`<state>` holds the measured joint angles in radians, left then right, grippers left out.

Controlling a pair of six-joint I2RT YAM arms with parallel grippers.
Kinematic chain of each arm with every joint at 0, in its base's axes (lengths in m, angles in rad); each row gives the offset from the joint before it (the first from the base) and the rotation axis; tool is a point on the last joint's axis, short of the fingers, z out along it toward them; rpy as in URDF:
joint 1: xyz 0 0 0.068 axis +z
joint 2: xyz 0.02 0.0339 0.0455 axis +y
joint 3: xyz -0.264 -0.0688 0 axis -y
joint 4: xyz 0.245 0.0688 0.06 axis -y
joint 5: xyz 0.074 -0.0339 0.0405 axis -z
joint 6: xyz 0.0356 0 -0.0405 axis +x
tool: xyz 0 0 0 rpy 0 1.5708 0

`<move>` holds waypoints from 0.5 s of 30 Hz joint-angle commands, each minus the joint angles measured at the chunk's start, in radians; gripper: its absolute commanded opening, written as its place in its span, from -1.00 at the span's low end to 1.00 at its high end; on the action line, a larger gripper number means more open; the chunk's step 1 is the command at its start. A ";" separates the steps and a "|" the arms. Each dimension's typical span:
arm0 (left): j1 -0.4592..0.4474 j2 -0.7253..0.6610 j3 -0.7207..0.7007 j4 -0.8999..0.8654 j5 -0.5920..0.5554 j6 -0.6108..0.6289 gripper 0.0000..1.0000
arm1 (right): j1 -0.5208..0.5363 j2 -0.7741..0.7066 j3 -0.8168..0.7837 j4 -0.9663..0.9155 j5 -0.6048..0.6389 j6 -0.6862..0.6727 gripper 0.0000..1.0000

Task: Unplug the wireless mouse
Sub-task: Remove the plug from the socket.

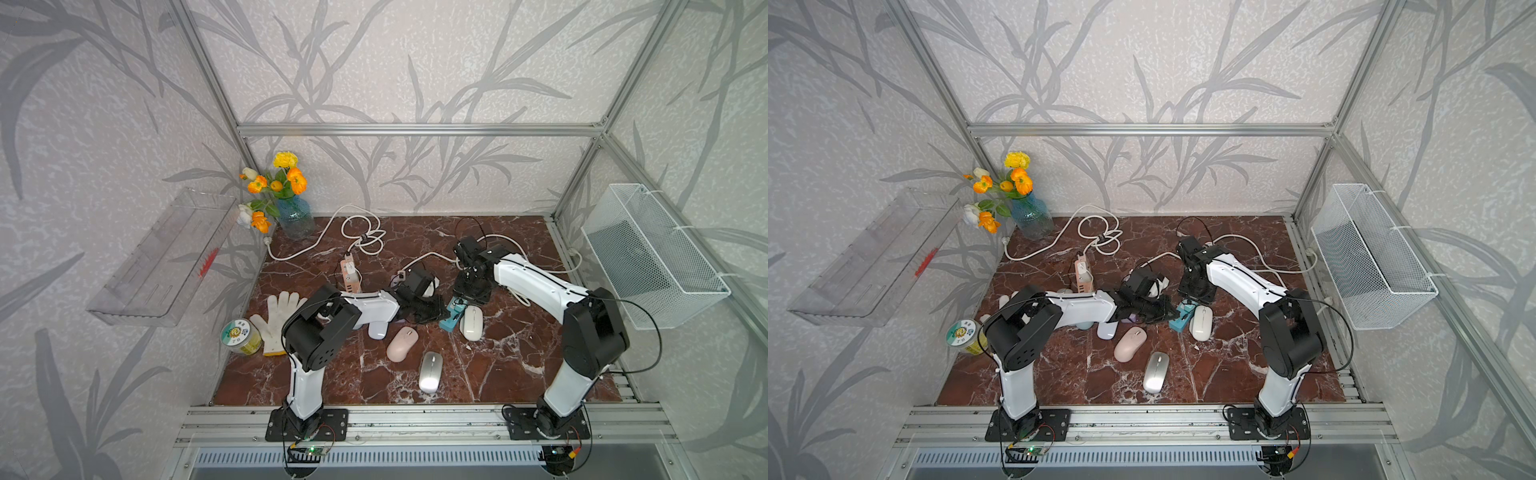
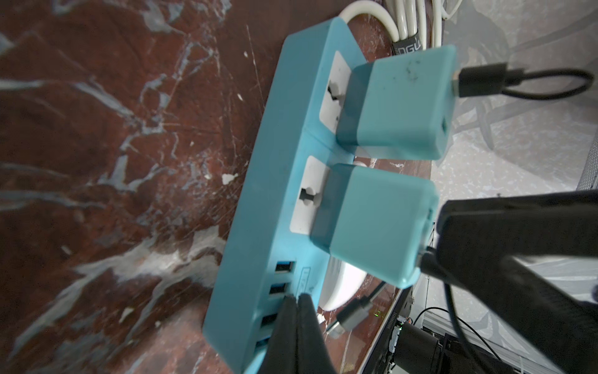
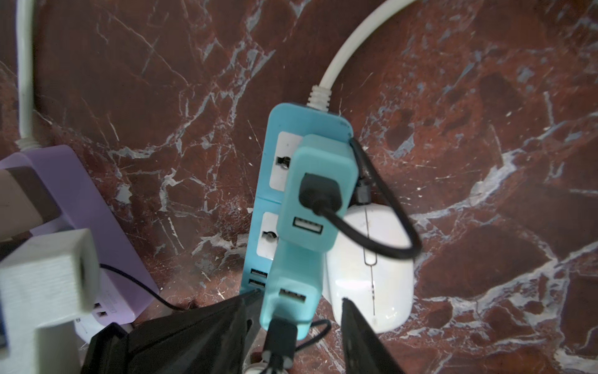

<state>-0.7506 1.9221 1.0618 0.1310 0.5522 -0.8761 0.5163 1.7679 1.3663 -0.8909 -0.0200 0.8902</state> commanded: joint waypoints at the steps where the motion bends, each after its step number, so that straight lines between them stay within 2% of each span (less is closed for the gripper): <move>1: 0.003 0.028 -0.029 -0.032 -0.020 -0.005 -1.00 | 0.008 0.036 0.034 -0.032 0.000 0.010 -0.06; 5: 0.003 0.030 -0.029 -0.041 -0.024 -0.001 -1.00 | 0.008 0.072 0.056 -0.045 0.008 0.001 -0.07; 9: 0.003 0.032 -0.028 -0.061 -0.038 0.003 -1.00 | 0.008 0.090 0.063 -0.055 0.028 -0.011 -0.22; 15: 0.002 0.056 0.002 -0.112 -0.048 0.006 -1.00 | 0.010 0.113 0.070 -0.060 0.017 -0.023 -0.29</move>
<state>-0.7506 1.9263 1.0660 0.1276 0.5484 -0.8757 0.5198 1.8614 1.4132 -0.9165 -0.0151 0.8822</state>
